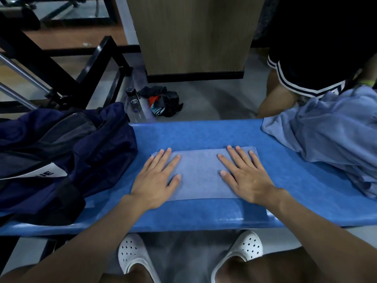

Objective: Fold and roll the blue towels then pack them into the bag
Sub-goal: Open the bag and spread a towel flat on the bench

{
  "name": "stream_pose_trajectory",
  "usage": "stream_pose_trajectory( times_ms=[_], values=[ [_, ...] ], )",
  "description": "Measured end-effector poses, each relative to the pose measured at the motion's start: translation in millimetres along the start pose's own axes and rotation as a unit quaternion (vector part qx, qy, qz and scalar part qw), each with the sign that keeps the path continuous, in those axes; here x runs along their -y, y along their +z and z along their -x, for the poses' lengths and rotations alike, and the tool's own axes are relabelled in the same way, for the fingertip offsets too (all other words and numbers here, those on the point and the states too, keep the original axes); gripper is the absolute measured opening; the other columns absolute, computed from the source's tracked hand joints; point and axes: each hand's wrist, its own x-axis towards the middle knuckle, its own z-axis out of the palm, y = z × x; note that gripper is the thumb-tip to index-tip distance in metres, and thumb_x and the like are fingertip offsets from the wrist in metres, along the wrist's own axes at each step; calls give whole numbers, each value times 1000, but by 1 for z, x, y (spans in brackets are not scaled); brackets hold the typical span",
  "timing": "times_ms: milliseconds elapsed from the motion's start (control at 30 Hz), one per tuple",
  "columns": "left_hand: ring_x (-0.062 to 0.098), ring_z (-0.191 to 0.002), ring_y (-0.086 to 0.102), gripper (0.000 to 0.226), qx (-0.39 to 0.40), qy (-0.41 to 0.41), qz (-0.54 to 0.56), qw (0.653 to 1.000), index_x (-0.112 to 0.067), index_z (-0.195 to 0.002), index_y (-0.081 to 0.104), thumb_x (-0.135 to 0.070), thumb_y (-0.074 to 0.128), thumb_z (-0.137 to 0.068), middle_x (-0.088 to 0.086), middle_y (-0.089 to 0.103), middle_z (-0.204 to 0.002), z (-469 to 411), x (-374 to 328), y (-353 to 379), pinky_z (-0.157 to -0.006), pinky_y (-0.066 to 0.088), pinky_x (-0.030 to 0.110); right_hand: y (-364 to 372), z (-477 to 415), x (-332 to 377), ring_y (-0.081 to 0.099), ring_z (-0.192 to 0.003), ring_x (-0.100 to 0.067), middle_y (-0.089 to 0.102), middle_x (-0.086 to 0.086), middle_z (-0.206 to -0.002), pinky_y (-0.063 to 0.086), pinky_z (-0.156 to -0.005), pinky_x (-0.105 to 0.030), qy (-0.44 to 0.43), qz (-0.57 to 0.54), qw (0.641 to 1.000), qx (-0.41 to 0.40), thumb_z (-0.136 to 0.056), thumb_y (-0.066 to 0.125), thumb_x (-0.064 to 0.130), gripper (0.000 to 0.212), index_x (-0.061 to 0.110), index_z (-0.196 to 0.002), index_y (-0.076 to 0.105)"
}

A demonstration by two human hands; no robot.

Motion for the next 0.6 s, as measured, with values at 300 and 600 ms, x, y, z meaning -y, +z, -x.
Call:
stream_pose_trajectory(
  times_ms=[300,600],
  values=[
    [14,-150,-22,81,47,-50,-36,997,-35,-156,-13,-66,-15,-81,-5,-20,-165,20,-8,-7,-122,-8,49,3,14,-4,-6,-151,-16,-9,7,-163,-2,-119,-51,27,-5,1000,13,-77,-32,66,88,36,-154,-1],
    [16,-152,-17,62,49,74,-46,995,-40,-156,-5,-55,5,-97,-6,-15,-166,-1,-27,-25,-123,-8,44,-11,29,30,54,-80,-30,58,-8,-94,38,-69,-40,77,55,988,-123,-88,31,46,49,14,-96,67]
  ],
)
